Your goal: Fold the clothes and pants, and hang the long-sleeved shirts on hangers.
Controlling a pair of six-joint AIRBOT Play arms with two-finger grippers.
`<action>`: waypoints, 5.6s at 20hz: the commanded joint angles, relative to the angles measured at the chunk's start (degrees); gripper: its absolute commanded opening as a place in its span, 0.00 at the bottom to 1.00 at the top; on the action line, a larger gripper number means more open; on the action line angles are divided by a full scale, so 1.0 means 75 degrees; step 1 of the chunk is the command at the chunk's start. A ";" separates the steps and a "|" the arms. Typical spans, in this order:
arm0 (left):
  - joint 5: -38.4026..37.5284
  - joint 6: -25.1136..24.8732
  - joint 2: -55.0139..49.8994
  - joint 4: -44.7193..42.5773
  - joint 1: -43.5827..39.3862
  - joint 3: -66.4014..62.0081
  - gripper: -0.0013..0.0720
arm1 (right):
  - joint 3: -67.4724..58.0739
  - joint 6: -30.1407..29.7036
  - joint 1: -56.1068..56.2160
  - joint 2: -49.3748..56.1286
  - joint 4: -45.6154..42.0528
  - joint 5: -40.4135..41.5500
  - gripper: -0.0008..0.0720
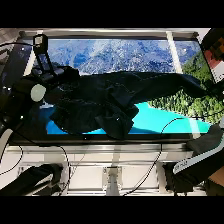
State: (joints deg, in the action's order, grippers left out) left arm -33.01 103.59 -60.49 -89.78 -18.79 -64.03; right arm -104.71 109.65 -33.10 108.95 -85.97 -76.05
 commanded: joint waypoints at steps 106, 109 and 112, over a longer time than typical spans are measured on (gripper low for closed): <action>0.0947 -0.4698 -0.1189 0.2766 0.4587 0.2168 0.05 | -0.0688 -0.2200 0.1466 0.0807 0.1472 -0.3022 0.03; 0.0947 -0.4605 -0.1189 0.2769 0.4616 0.2168 0.05 | -0.0688 -0.2075 0.1067 0.0807 0.1271 -0.3276 0.03; 0.0941 -0.4602 -0.1189 0.2769 0.4613 0.2168 0.05 | -0.0688 -0.2017 0.0839 0.0810 0.1035 -0.3582 0.03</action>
State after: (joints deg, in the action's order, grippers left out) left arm -26.11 68.60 -69.36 -68.75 15.70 -47.72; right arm -109.80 93.91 -24.69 115.04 -75.48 -100.53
